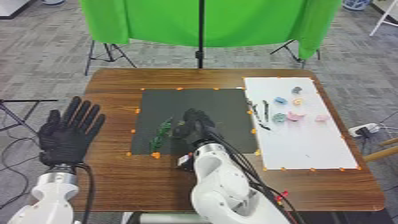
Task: Arrange flowers
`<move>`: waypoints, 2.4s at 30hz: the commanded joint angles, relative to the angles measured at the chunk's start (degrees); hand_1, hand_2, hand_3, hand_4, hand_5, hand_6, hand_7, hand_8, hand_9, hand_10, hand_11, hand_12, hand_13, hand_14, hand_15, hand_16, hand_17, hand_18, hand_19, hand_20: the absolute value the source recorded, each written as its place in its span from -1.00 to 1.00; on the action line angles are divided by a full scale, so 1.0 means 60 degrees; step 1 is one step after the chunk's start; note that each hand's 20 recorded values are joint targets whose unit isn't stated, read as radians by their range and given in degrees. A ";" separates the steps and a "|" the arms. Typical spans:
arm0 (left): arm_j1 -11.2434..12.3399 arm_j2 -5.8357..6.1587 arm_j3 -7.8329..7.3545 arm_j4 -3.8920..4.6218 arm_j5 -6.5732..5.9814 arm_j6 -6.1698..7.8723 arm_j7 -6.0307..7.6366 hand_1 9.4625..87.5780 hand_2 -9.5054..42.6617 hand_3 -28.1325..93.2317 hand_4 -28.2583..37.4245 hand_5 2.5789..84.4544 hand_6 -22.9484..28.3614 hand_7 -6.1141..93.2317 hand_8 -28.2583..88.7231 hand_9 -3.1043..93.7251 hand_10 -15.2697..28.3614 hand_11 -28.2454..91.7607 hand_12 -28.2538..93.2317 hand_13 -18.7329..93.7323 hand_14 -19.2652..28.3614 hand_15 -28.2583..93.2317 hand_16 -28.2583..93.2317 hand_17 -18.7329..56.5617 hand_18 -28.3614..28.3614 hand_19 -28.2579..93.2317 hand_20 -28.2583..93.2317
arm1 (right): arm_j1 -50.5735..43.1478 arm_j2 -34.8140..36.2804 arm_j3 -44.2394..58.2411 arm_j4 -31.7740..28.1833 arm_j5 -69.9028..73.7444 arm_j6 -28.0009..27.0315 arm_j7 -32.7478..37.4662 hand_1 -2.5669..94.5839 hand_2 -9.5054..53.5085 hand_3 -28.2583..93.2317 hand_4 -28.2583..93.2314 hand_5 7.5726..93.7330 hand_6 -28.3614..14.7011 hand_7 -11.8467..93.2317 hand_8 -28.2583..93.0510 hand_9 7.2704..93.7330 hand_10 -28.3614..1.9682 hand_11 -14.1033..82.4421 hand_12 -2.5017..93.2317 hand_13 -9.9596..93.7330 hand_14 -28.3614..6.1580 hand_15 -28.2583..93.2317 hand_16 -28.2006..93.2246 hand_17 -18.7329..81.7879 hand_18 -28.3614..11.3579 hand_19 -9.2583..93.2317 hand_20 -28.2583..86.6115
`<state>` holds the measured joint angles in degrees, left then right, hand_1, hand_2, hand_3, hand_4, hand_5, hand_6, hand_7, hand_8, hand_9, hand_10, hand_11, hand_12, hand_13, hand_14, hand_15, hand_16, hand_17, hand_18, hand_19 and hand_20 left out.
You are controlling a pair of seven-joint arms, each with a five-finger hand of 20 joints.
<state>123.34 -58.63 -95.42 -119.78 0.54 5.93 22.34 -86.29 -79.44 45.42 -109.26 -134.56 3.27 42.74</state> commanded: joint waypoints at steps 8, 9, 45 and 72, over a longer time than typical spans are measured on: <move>0.0473 -0.0312 -0.0295 -0.0025 0.0018 0.0048 0.0157 -0.55 -0.07 0.74 -1.00 0.01 0.25 -0.69 -0.66 -0.16 0.36 -0.27 -0.39 -0.18 0.43 -0.10 -0.62 -0.71 0.48 -0.03 -0.34 | -0.1106 0.1136 0.1194 -0.0971 0.0331 -0.1356 0.0324 -0.27 -0.82 0.82 -0.86 0.21 -0.29 -0.39 -0.73 0.14 -0.86 -0.20 -0.62 0.31 -0.60 0.67 -0.26 0.25 -0.94 1.00 0.61; 0.0490 -0.0313 -0.0288 -0.0040 0.0005 0.0041 0.0211 -0.55 -0.07 0.74 -1.00 0.01 0.26 -0.69 -0.67 -0.16 0.36 -0.27 -0.39 -0.18 0.43 -0.09 -0.62 -0.71 0.48 -0.03 -0.34 | -0.1125 0.1140 0.1153 -0.0972 0.0249 -0.1471 0.0234 -0.27 -0.81 0.82 -0.86 0.21 -0.28 -0.39 -0.73 0.14 -0.85 -0.20 -0.61 0.31 -0.60 0.67 -0.26 0.25 -0.95 1.00 0.61; 0.0480 -0.0498 0.0113 -0.0204 -0.0250 0.0322 -0.0218 -0.56 -0.06 0.72 -1.00 0.01 0.26 -0.69 -0.67 -0.15 0.37 -0.25 -0.38 -0.18 0.45 -0.06 -0.63 -0.70 0.47 -0.03 -0.34 | -0.0121 0.1391 0.2669 -0.2119 0.1634 -0.2222 0.0960 -0.31 -0.71 0.75 -0.85 0.53 -0.16 -0.30 -0.67 0.44 -0.76 -0.09 -0.51 0.40 -0.59 0.62 -0.22 0.20 -1.00 1.00 0.55; 0.0063 -0.0571 0.0484 -0.0289 -0.1223 0.1508 0.0143 -0.56 0.02 0.72 -1.00 0.09 0.30 -0.65 -0.68 -0.09 0.41 -0.20 -0.39 -0.14 0.46 0.02 -0.66 -0.71 0.47 0.04 -0.33 | 0.2130 0.2671 0.2094 0.1960 -0.0777 -0.3356 0.0215 -0.35 -1.00 0.71 -0.90 0.13 -0.15 -0.52 -0.70 -0.01 -0.99 -0.53 -0.69 0.13 -0.75 0.54 -0.26 0.14 -1.00 1.00 0.64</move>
<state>123.12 -61.49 -92.72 -121.35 -4.50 12.44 22.66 -72.53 -63.67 58.37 -98.61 -140.93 -13.74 43.56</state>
